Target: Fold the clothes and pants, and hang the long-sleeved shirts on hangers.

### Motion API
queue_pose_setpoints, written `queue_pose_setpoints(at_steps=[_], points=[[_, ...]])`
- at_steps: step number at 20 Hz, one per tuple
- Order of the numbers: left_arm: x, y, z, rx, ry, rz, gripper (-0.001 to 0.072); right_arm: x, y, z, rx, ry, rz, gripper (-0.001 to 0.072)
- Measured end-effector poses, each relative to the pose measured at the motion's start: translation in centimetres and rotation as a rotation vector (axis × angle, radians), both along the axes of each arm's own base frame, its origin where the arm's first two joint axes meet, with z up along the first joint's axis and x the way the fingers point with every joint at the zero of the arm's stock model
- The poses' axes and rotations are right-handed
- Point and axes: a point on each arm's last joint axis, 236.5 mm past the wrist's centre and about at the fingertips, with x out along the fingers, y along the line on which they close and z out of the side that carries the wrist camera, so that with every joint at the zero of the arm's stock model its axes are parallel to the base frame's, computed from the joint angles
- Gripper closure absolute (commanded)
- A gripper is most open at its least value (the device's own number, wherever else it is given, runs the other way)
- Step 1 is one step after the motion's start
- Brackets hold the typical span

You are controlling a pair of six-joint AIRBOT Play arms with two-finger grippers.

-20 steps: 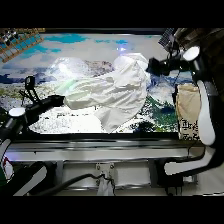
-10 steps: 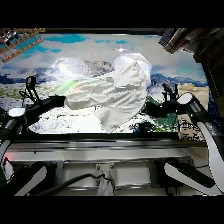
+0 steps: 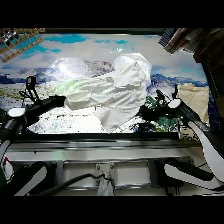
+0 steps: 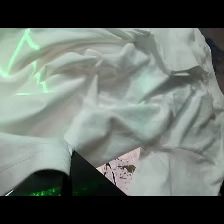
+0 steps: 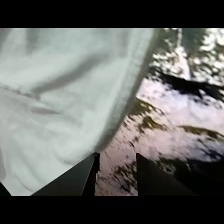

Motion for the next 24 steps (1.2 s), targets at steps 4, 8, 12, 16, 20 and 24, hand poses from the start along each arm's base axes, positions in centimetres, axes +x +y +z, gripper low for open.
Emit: queue_pose_setpoints(at_steps=[4,8,12,16,20,24], points=[[0.0,0.0,0.0,0.000,0.000,0.000,0.0704,1.1,1.1,-0.7,0.035,0.006,-0.048,0.0401],[0.0,0.0,0.0,0.000,0.000,0.000,0.0705,2.2,1.3,-1.0,0.047,-0.012,-0.097,0.0689],[0.0,0.0,0.1,0.001,-0.003,0.000,0.0705,3.2,1.4,-0.6,0.057,-0.048,-0.106,0.0692],[1.1,1.1,4.2,0.006,-0.105,0.024,0.0706,6.7,2.2,5.8,0.126,-0.201,-0.082,0.0693],[2.4,5.2,16.7,0.054,-0.404,0.130,0.0707,12.6,-1.5,21.6,0.150,-0.596,-0.165,0.0693],[-1.0,8.7,31.9,0.123,-0.751,0.261,0.0708,11.8,-6.6,40.6,0.110,-1.031,-0.261,0.0693]])
